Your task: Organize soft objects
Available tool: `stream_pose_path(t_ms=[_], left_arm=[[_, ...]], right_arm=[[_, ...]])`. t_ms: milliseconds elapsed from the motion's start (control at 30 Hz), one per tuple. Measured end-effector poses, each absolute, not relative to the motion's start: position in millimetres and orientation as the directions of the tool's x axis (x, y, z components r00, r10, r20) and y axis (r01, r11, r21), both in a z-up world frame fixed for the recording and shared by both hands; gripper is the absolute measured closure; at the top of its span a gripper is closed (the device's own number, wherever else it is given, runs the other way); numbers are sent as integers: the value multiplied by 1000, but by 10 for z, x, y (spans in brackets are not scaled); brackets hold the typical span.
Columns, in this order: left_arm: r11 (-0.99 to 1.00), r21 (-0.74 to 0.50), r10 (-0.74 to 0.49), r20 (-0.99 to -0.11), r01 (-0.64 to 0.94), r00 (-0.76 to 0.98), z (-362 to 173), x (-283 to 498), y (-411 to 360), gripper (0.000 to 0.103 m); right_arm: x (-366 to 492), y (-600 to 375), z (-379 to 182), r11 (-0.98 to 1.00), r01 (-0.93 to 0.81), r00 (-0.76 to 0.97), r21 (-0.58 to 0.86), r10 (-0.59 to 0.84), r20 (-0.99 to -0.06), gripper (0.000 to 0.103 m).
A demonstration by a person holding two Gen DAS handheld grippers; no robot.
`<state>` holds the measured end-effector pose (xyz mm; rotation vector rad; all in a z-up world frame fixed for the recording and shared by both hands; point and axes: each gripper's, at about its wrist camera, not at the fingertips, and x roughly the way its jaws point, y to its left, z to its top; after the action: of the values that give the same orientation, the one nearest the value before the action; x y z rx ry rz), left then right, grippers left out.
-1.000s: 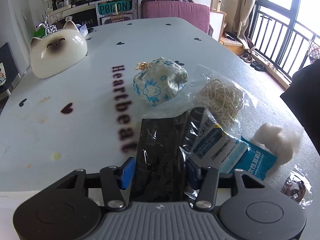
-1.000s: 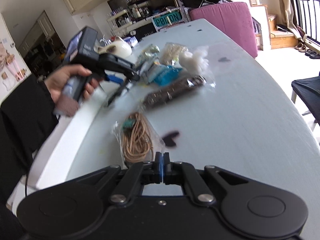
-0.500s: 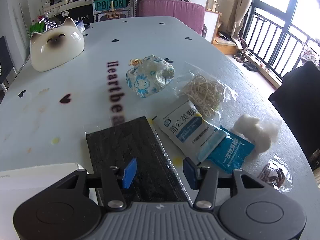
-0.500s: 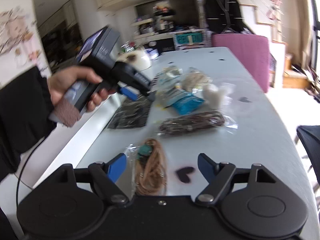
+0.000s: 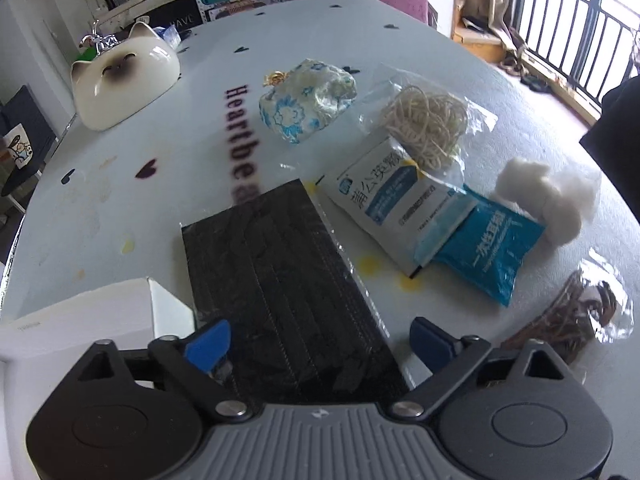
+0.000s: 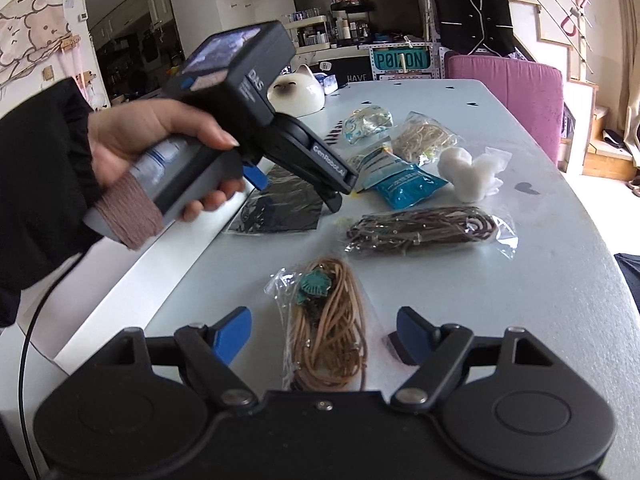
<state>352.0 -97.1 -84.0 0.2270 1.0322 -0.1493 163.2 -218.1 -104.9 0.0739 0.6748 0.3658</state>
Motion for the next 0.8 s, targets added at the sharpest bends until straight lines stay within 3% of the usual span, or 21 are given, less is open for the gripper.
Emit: stream_pose_path(t_ms=[67, 167, 233, 267, 333, 367, 400, 800], left_arm=[[969, 116, -13, -856, 216, 516, -860, 3544, -986, 5], [972, 63, -65, -852, 226, 520, -855, 3549, -981, 22], [971, 58, -74, -848, 231, 524, -819, 3528, -991, 53], [970, 15, -118, -846, 244, 520, -801, 3514, -972, 60], [969, 32, -106, -839, 243, 534, -780, 3480, -969, 91], [968, 11, -128, -837, 251, 532, -774, 3464, -951, 100], [967, -10, -147, -839, 256, 523, -772, 3447, -937, 103], [949, -59, -224, -815, 308, 535, -788, 3055, -870, 103]], right_arm=[[1630, -2200, -1050, 934, -301, 722, 192, 355, -594, 22], [1636, -2210, -1056, 932, -301, 720, 202, 361, -592, 23], [1640, -2207, -1067, 931, -300, 719, 205, 363, -593, 23], [1637, -2203, -1071, 931, -300, 718, 208, 364, -593, 23], [1631, -2202, -1072, 929, -301, 718, 214, 369, -591, 23], [1625, -2201, -1072, 928, -302, 718, 217, 371, -590, 23], [1615, -2204, -1071, 928, -302, 718, 219, 372, -588, 23], [1533, -2234, -1054, 929, -292, 724, 228, 371, -582, 23]])
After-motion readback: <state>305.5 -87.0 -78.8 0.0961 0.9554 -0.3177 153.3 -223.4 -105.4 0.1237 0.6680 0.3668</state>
